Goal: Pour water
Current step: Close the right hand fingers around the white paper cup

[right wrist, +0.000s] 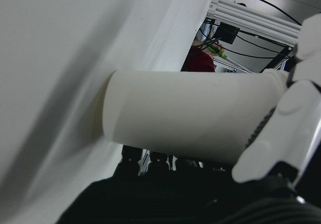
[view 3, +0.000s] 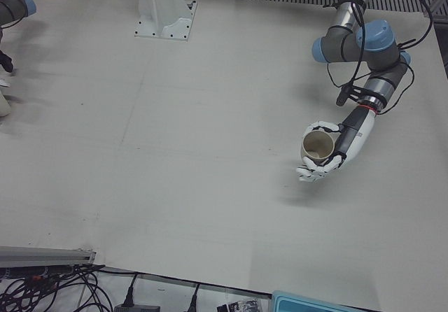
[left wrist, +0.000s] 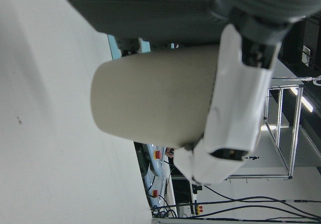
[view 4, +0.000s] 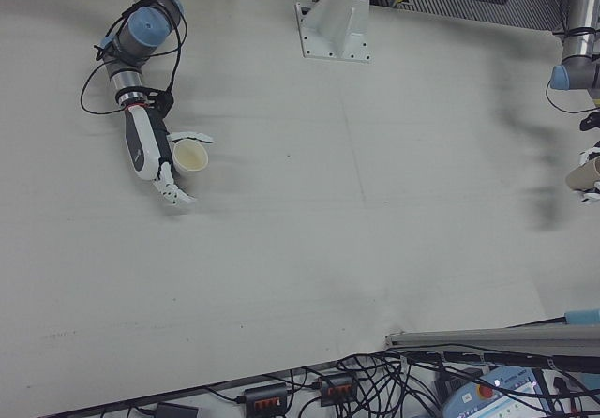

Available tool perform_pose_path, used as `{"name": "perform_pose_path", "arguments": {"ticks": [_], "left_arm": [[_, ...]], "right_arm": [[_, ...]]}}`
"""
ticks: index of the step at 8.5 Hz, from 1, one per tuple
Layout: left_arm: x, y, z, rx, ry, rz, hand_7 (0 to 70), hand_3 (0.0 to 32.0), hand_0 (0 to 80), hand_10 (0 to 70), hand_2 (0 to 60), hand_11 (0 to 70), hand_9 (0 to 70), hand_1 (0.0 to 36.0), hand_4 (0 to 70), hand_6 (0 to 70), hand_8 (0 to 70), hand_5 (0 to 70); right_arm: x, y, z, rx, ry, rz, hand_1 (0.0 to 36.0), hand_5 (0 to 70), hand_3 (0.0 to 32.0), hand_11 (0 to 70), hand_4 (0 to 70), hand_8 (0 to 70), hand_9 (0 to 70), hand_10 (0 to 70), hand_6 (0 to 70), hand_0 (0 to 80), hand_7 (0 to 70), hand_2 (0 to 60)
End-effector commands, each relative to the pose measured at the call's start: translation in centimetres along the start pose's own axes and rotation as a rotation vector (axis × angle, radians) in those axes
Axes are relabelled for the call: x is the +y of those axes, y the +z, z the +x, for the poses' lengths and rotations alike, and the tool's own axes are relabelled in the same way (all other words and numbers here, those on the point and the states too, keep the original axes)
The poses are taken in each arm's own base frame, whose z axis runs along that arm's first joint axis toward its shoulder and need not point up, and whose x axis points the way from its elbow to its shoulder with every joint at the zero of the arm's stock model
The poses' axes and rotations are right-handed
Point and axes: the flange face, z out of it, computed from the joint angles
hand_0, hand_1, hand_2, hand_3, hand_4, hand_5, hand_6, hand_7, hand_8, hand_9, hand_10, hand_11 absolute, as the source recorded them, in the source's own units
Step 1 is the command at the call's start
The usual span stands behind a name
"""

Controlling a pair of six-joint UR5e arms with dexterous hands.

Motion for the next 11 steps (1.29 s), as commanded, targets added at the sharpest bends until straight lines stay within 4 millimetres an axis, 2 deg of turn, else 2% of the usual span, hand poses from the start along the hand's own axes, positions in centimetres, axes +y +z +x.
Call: {"name": "perform_pose_path", "arguments": {"ticks": [1,3,4,5,6,7,9,11], "left_arm": [[0.0,0.0,0.0,0.0,0.0,-0.003,29.0,0.0,77.3,21.2,60.0,34.3,22.3,36.0,24.0,28.5,18.8,70.0],[0.1,0.1,0.0,0.001,0.0,-0.006,28.9,0.0,76.8,21.3,60.0,34.5,22.2,36.0,24.1,28.5,18.7,70.0],[0.1,0.1,0.0,0.001,-0.001,-0.006,28.8,0.0,76.8,21.4,60.0,34.6,22.2,36.0,24.0,28.6,18.7,70.0],[0.1,0.1,0.1,0.002,-0.001,-0.009,28.7,0.0,76.4,21.4,60.0,34.6,22.1,36.0,24.1,28.5,18.7,70.0],[0.2,0.1,0.1,0.003,-0.001,-0.01,28.6,0.0,76.4,21.2,60.0,34.4,22.0,36.0,24.0,28.4,18.6,70.0],[0.2,0.1,0.1,0.003,-0.001,-0.012,28.7,0.0,76.6,21.1,60.0,34.2,22.0,36.0,23.9,28.4,18.6,70.0],[0.7,0.3,0.0,0.0,-0.002,-0.023,28.8,0.0,77.0,21.1,60.0,34.2,22.0,36.0,24.1,28.6,18.7,70.0],[1.3,0.6,-0.6,-0.031,-0.003,-0.035,29.9,0.0,80.0,21.5,60.0,34.8,22.7,36.0,24.8,29.7,19.6,70.0]], "right_arm": [[0.2,0.0,-0.3,-0.005,0.006,-0.003,8.2,42.4,0.0,47.0,0.0,30.9,46.3,32.4,28.7,40.9,48.5,18.6],[0.2,0.1,-0.4,-0.006,0.006,-0.002,5.8,56.9,0.0,61.0,1.8,42.8,60.6,43.1,40.8,39.6,63.2,19.3],[-0.2,-0.1,-0.7,-0.01,0.001,0.004,5.8,60.8,0.0,65.5,2.7,45.2,63.9,46.3,44.0,39.9,66.9,20.3],[-0.1,0.0,-0.9,-0.018,0.007,0.005,6.0,62.5,0.0,70.0,2.0,46.6,65.9,49.4,45.7,40.1,69.1,21.6],[0.1,0.0,-1.3,-0.024,0.012,0.003,6.7,61.5,0.0,70.0,0.5,46.1,65.2,51.0,45.0,40.6,68.7,22.4],[1.4,0.5,-2.0,-0.042,0.034,-0.012,7.0,61.1,0.0,70.0,0.0,45.8,64.9,52.0,44.6,41.0,69.0,22.3],[3.2,1.1,-6.2,-0.112,0.059,-0.031,7.6,61.9,0.0,70.0,0.2,44.2,62.5,49.9,43.7,42.4,68.6,20.9],[7.8,2.7,-13.7,-0.253,-0.009,-0.076,8.3,63.4,0.0,68.6,1.6,43.2,60.8,48.2,43.6,44.4,68.7,20.2]]}}
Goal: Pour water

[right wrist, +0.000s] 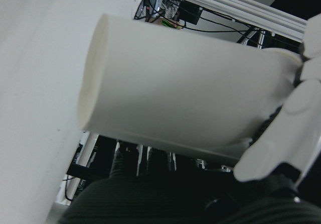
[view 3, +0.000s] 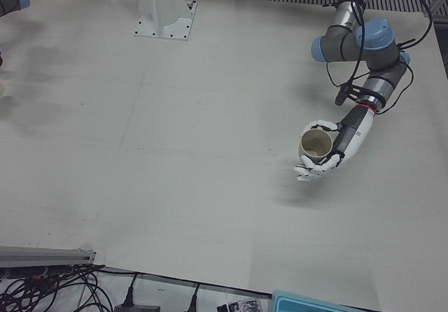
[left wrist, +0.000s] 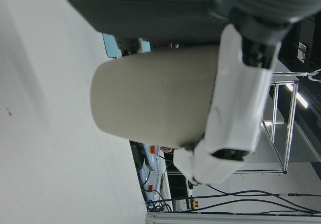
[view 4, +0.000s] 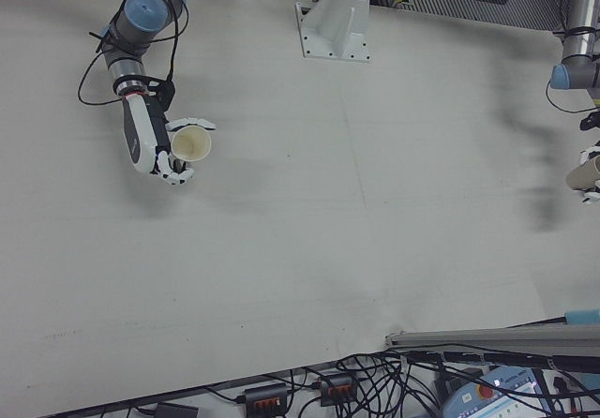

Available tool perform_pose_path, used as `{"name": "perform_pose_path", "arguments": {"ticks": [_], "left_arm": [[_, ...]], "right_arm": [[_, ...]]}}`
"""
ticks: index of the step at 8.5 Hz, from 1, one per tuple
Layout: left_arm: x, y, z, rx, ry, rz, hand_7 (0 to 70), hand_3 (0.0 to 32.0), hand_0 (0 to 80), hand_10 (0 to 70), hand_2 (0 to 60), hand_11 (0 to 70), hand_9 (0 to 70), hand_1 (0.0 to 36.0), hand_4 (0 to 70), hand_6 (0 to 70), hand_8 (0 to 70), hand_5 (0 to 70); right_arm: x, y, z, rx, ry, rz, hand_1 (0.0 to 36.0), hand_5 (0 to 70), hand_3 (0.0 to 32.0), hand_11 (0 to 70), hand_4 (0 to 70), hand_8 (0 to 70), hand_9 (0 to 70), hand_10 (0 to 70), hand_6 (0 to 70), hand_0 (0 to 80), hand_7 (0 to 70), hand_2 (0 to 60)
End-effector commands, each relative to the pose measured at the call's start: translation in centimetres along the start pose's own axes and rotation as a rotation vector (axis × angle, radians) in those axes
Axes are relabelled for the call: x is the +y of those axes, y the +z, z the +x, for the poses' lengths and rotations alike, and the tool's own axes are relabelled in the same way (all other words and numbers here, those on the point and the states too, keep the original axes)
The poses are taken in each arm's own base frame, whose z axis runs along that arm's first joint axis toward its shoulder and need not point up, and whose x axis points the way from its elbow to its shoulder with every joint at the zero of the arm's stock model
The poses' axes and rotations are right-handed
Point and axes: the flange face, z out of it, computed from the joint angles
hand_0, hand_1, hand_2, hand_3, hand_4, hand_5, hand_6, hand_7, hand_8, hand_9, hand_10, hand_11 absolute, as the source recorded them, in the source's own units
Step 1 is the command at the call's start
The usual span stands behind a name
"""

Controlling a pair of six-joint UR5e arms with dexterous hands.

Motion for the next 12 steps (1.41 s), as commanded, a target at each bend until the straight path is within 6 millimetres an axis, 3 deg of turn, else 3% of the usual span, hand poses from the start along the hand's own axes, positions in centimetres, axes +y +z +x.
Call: {"name": "perform_pose_path", "arguments": {"ticks": [1,2,4,5,6,8,10,12], "left_arm": [[1.7,2.0,-0.9,-0.063,-0.002,-0.027,31.2,0.0,80.0,22.4,60.0,36.3,24.9,36.0,25.4,31.7,21.5,70.0],[3.3,4.5,-1.3,-0.13,-0.002,-0.049,30.9,0.0,79.3,23.0,60.0,37.1,25.8,36.0,25.2,32.3,22.5,70.0],[4.5,5.6,-1.0,-0.161,0.002,-0.053,30.1,0.0,80.0,22.8,60.0,36.7,25.5,36.0,24.5,32.3,22.4,70.0],[5.6,5.9,-0.8,-0.159,0.004,-0.068,30.1,0.0,80.0,22.6,60.0,36.6,25.1,36.0,24.2,32.3,22.2,70.0],[8.1,7.2,-0.4,-0.151,0.011,-0.109,30.1,0.0,80.0,22.5,60.0,36.4,24.9,36.0,23.9,32.1,22.0,70.0],[14.2,10.3,0.1,-0.149,0.024,-0.17,29.6,0.0,80.0,22.4,60.0,36.5,24.5,36.0,23.2,31.6,21.5,70.0],[17.4,12.6,-5.9,-0.243,0.008,-0.201,28.7,0.0,80.0,22.5,60.0,36.5,23.7,36.0,22.2,30.4,20.8,70.0],[19.2,13.8,-11.5,-0.31,-0.009,-0.237,28.6,0.0,80.0,22.8,60.0,36.9,24.1,36.0,22.0,30.6,21.1,70.0]], "right_arm": [[6.4,3.4,-10.2,-0.185,-0.119,-0.077,8.2,62.8,0.0,67.9,2.3,42.7,60.0,47.7,44.1,44.0,67.5,20.4],[7.4,4.7,-13.6,-0.232,-0.206,-0.107,7.4,62.5,0.0,67.2,3.2,42.4,59.1,47.3,44.6,43.3,67.3,19.2],[9.3,7.6,-19.3,-0.306,-0.33,-0.093,8.1,63.5,0.0,61.9,5.9,39.7,54.6,43.6,46.1,44.1,64.6,20.9],[10.7,9.8,-19.9,-0.28,-0.37,-0.076,9.1,64.4,0.0,63.1,6.1,40.4,53.8,44.4,47.1,45.9,63.8,20.3],[13.9,13.1,-20.1,-0.273,-0.402,-0.063,8.5,65.1,0.0,64.2,6.2,41.0,53.7,45.2,47.9,45.6,64.2,20.3],[20.8,17.3,-19.7,-0.326,-0.5,-0.112,8.0,68.7,0.0,64.5,6.7,40.6,52.2,45.5,48.7,45.1,65.3,20.5],[25.8,19.8,-15.9,-0.332,-0.518,-0.151,9.1,70.0,0.0,63.3,8.8,40.3,50.8,44.6,51.2,46.1,68.1,20.4],[30.0,20.4,-13.6,-0.355,-0.541,-0.162,11.8,70.0,0.0,60.6,10.0,38.1,48.4,42.6,52.0,47.7,69.3,22.2]]}}
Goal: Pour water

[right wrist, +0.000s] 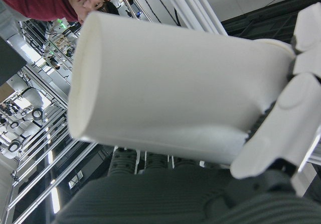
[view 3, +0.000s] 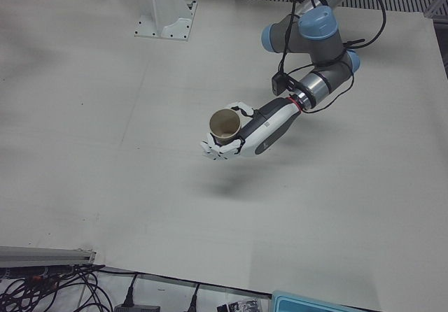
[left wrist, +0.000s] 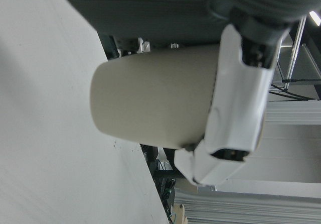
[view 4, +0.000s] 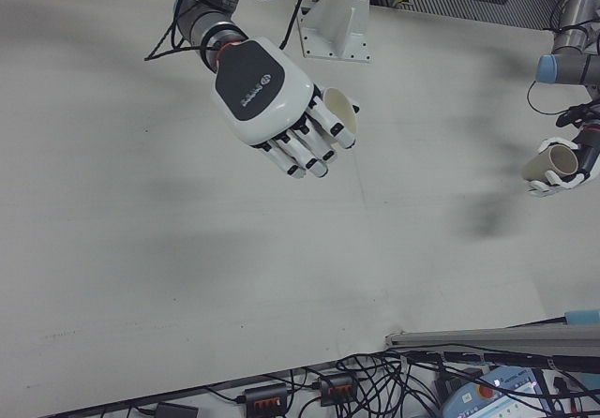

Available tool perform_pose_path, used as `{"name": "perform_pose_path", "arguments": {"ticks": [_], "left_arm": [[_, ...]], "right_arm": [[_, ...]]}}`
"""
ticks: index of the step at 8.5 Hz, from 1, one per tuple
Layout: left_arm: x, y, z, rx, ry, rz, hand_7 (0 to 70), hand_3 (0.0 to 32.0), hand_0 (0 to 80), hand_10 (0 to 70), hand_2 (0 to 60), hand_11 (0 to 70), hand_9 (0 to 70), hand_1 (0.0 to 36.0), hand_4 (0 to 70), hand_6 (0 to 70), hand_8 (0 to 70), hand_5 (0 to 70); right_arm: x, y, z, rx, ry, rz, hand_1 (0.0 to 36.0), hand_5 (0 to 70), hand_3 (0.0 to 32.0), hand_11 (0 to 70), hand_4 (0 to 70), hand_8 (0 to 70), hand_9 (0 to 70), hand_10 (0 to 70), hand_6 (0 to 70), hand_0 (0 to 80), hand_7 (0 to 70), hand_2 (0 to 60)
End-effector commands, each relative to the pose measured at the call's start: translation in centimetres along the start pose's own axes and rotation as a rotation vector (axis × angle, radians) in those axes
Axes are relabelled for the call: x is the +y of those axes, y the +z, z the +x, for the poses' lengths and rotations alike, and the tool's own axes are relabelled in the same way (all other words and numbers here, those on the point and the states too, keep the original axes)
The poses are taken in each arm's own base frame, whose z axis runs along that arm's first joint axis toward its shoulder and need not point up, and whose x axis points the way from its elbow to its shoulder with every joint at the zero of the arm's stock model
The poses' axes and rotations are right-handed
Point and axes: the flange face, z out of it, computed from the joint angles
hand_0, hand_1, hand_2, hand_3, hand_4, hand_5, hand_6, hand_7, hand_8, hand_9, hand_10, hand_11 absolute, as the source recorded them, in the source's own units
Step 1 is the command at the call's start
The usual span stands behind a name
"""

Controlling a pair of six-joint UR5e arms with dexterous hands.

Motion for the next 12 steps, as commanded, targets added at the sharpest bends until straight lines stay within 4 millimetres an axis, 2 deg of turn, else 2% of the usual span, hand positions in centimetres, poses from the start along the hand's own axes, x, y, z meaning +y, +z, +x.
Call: {"name": "perform_pose_path", "arguments": {"ticks": [1,2,3,4,5,6,7,8,9,10,11,12], "left_arm": [[4.5,6.3,-10.6,-0.141,-0.045,-0.069,28.0,0.0,80.0,22.2,60.0,36.1,23.5,36.0,21.6,29.6,20.3,70.0],[6.9,8.8,-15.1,-0.145,-0.077,-0.084,27.6,0.0,80.0,21.7,60.0,35.3,22.8,36.0,21.5,28.9,19.6,70.0],[10.3,11.4,-19.5,-0.166,-0.108,-0.101,27.4,0.0,80.0,21.7,60.0,35.4,22.7,36.0,21.6,28.9,19.5,70.0],[13.7,14.1,-22.5,-0.209,-0.129,-0.122,27.0,0.0,80.0,21.8,60.0,35.5,22.7,36.0,21.3,28.5,19.5,70.0],[16.2,15.7,-23.3,-0.219,-0.135,-0.141,26.9,0.0,80.0,21.9,60.0,35.5,22.7,36.0,21.3,28.6,19.6,70.0],[18.8,17.3,-22.9,-0.213,-0.138,-0.158,27.2,0.0,80.0,21.9,60.0,35.5,22.8,36.0,21.4,28.7,19.6,70.0],[21.2,18.8,-22.6,-0.202,-0.142,-0.169,27.3,0.0,80.0,22.1,60.0,35.9,23.0,36.0,21.4,29.0,19.7,70.0],[23.4,20.5,-22.3,-0.189,-0.148,-0.191,27.7,0.0,80.0,22.3,60.0,36.1,23.3,36.0,21.8,29.6,20.2,70.0],[25.3,22.5,-22.4,-0.186,-0.152,-0.205,27.8,0.0,80.0,22.2,60.0,36.1,23.5,36.0,21.9,29.8,20.3,70.0],[26.4,24.3,-22.6,-0.181,-0.153,-0.207,27.9,0.0,80.0,22.2,60.0,36.1,23.6,36.0,21.8,29.8,20.3,70.0],[27.7,24.8,-25.6,-0.194,-0.175,-0.212,27.6,0.0,80.0,22.2,60.0,36.0,23.5,36.0,21.7,29.6,20.3,70.0],[28.5,24.4,-28.6,-0.21,-0.198,-0.209,28.0,0.0,80.0,22.3,60.0,36.1,23.8,36.0,21.9,30.0,20.6,70.0]], "right_arm": [[7.5,1.8,0.4,-0.039,-0.045,-0.002,12.5,70.0,0.0,60.9,10.1,38.0,48.0,42.8,52.6,48.0,69.7,23.2],[8.7,1.5,0.8,-0.033,-0.05,-0.008,13.6,70.0,0.0,60.4,11.1,37.5,47.4,42.4,53.5,49.1,70.0,22.9],[10.7,1.0,1.3,-0.022,-0.058,-0.029,14.5,70.0,0.0,59.9,11.8,36.9,46.7,42.0,53.8,49.9,70.0,22.6],[12.6,0.6,1.7,-0.013,-0.059,-0.048,15.2,70.0,0.0,59.2,12.5,36.1,45.6,41.4,54.1,50.8,70.0,22.2],[14.6,-1.1,3.0,0.02,-0.054,-0.058,15.4,70.0,0.0,57.6,12.5,35.5,44.4,40.3,53.9,51.1,70.0,21.4],[17.4,-3.7,4.8,0.062,-0.067,-0.06,14.9,70.0,0.0,58.1,10.6,34.5,43.8,40.7,51.9,50.3,69.8,21.4],[19.6,-5.2,5.4,0.08,-0.083,-0.077,14.9,70.0,0.0,58.3,10.2,34.5,43.8,40.8,51.5,50.4,69.1,21.0],[20.7,-5.9,5.4,0.087,-0.077,-0.093,14.9,70.0,0.0,57.8,10.0,34.3,43.4,40.5,51.2,50.4,68.5,20.6],[21.6,-5.9,4.6,0.077,-0.076,-0.1,15.1,70.0,0.0,57.5,10.0,34.2,43.3,40.2,51.0,50.8,68.5,20.0],[22.8,-5.2,1.8,0.03,-0.109,-0.105,15.8,70.0,0.0,58.9,10.3,35.1,44.3,41.2,51.8,51.5,69.9,20.4],[23.5,-5.7,-0.2,0.007,-0.139,-0.116,16.1,70.0,0.0,61.7,10.5,36.4,46.1,43.1,52.9,51.4,70.0,22.4],[22.8,-6.6,-1.7,0.004,-0.206,-0.126,17.0,70.0,0.0,61.6,10.0,35.0,45.9,42.9,51.6,51.4,70.0,25.3]]}}
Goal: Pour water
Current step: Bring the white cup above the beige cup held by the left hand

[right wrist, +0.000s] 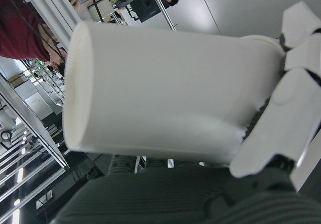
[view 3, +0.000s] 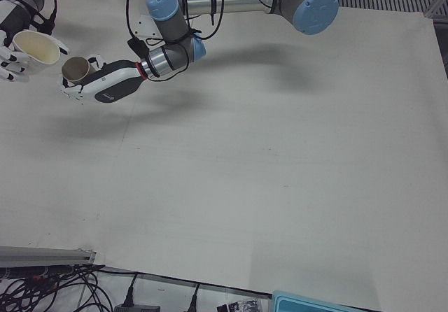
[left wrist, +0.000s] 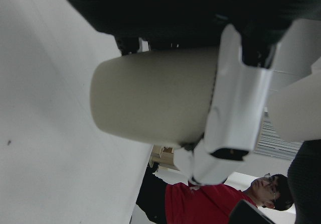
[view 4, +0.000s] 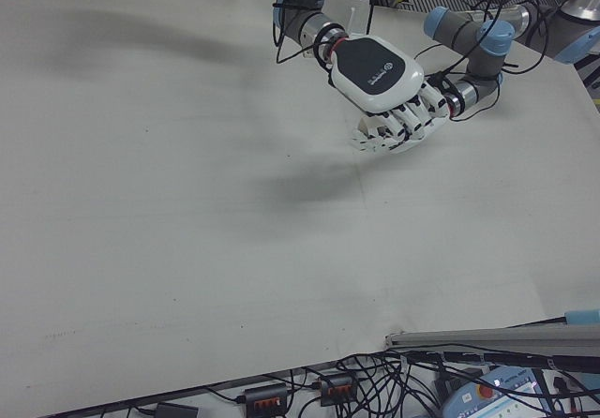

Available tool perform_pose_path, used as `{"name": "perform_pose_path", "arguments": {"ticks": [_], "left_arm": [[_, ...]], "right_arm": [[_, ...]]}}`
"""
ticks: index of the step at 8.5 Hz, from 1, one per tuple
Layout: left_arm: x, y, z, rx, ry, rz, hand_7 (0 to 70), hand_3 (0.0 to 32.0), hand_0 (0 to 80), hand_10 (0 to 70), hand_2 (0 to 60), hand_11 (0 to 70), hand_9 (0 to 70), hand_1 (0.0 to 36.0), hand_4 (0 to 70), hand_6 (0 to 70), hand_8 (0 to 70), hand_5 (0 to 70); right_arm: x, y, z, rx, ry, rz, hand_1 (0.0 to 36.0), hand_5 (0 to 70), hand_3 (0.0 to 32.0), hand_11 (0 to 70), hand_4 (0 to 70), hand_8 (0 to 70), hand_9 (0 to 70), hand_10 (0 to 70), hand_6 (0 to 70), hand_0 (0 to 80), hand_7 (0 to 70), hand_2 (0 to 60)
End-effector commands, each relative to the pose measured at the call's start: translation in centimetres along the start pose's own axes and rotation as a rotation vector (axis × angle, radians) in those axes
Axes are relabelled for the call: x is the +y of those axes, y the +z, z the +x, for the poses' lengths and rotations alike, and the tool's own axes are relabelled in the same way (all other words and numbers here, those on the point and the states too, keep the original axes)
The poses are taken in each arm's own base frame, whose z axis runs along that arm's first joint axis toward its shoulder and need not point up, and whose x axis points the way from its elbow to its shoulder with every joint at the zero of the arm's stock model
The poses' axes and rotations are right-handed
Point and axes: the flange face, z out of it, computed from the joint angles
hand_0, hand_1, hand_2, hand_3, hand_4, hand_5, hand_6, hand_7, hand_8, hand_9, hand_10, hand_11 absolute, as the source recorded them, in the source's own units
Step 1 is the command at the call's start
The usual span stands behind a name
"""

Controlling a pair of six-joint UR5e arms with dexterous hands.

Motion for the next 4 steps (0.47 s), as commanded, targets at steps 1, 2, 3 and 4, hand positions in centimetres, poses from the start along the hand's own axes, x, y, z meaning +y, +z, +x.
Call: {"name": "perform_pose_path", "arguments": {"ticks": [1,2,3,4], "left_arm": [[1.1,2.0,-5.0,-0.017,-0.039,-0.002,28.1,0.0,80.0,22.5,60.0,36.4,24.2,36.0,21.9,30.4,20.9,70.0],[0.4,1.9,-4.6,-0.011,-0.04,0.003,28.1,0.0,80.0,22.7,60.0,36.6,24.4,36.0,22.0,30.4,21.1,70.0],[-0.7,2.0,-3.4,0.004,-0.034,0.014,28.3,0.0,80.0,22.8,60.0,36.7,24.7,36.0,22.3,30.9,21.4,70.0],[-2.1,2.2,-1.0,0.034,-0.019,0.02,29.0,0.0,80.0,22.9,60.0,37.0,25.2,36.0,22.8,31.7,21.9,70.0]], "right_arm": [[-1.8,-2.6,-6.2,-0.014,-0.185,-0.026,18.2,70.0,0.0,61.8,9.7,33.7,45.8,43.0,50.5,51.7,69.1,27.5],[-4.1,-4.2,-9.7,-0.009,-0.275,-0.026,18.8,70.0,0.0,63.1,9.2,32.9,46.2,43.8,49.6,51.7,68.0,29.3],[-6.8,-5.7,-12.4,-0.013,-0.323,-0.017,18.8,70.0,0.0,62.9,8.9,32.9,46.6,43.7,49.0,51.5,67.1,29.8],[-8.9,-6.8,-14.4,-0.024,-0.328,-0.006,18.8,70.0,0.0,62.9,9.0,33.6,47.4,43.7,49.2,51.2,67.6,31.3]]}}
